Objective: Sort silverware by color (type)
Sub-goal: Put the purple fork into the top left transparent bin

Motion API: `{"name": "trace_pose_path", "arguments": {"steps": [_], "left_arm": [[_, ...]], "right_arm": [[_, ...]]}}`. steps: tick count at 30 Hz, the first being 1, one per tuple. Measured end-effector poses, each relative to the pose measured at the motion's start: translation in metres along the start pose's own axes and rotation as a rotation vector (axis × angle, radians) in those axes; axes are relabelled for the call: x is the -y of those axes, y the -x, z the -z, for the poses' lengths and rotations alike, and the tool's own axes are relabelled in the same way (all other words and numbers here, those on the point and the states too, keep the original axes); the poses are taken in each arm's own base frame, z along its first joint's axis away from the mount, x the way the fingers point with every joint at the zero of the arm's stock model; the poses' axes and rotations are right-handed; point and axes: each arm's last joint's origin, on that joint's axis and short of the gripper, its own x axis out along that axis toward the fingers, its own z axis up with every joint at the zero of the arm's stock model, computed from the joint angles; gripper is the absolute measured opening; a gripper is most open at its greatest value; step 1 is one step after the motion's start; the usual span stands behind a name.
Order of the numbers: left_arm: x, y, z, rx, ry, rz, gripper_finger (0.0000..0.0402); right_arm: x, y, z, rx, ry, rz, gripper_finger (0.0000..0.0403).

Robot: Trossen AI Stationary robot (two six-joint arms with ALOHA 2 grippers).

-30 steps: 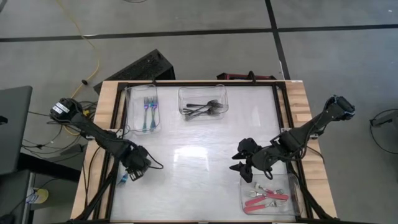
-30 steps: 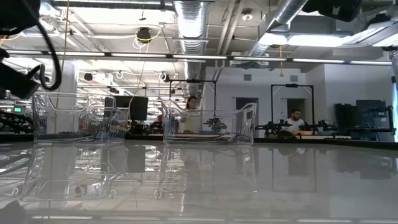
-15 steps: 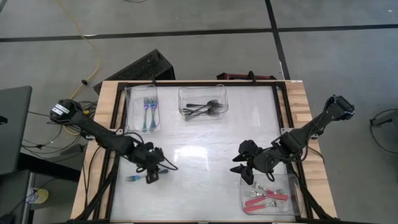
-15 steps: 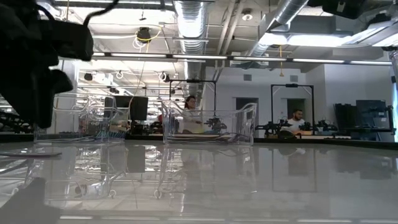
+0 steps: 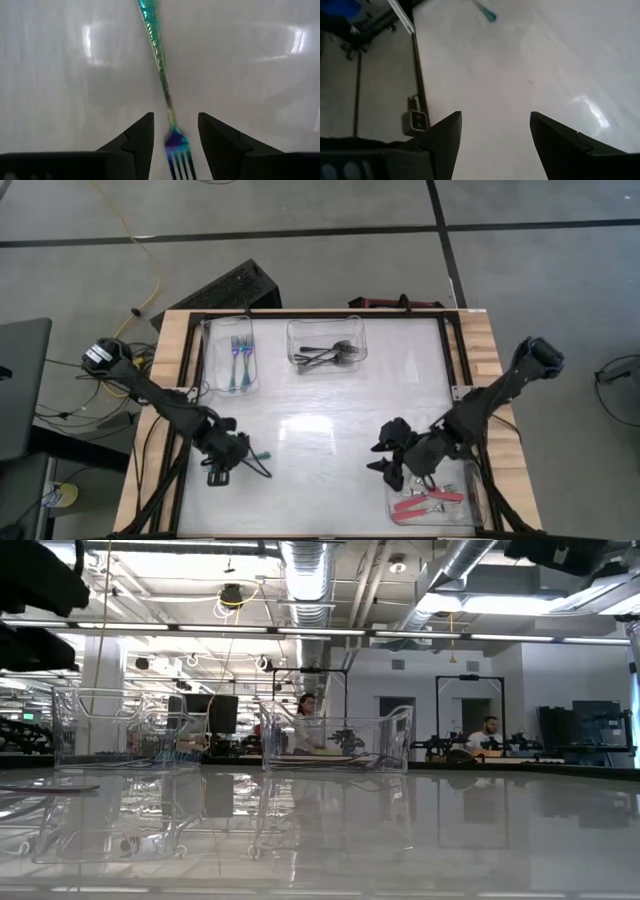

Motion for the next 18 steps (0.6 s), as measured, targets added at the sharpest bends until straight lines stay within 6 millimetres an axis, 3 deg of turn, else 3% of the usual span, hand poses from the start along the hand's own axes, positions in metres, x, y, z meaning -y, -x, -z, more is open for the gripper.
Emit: {"name": "trace_pose_path", "arguments": {"steps": [6, 12, 18], "left_arm": [[0.007, -0.016, 0.01, 0.017, -0.04, -0.065, 0.0139], [0.015, -0.046, 0.019, -0.031, -0.062, -0.141, 0.0139], [0.016, -0.056, 0.021, -0.083, -0.064, -0.167, 0.0129]], "right_arm": [[-0.005, -0.021, 0.009, -0.015, -0.005, 0.011, 0.026], [-0.009, -0.026, 0.009, 0.0, -0.017, -0.013, 0.026], [-0.011, -0.025, 0.007, 0.01, -0.03, -0.035, 0.026]]}}
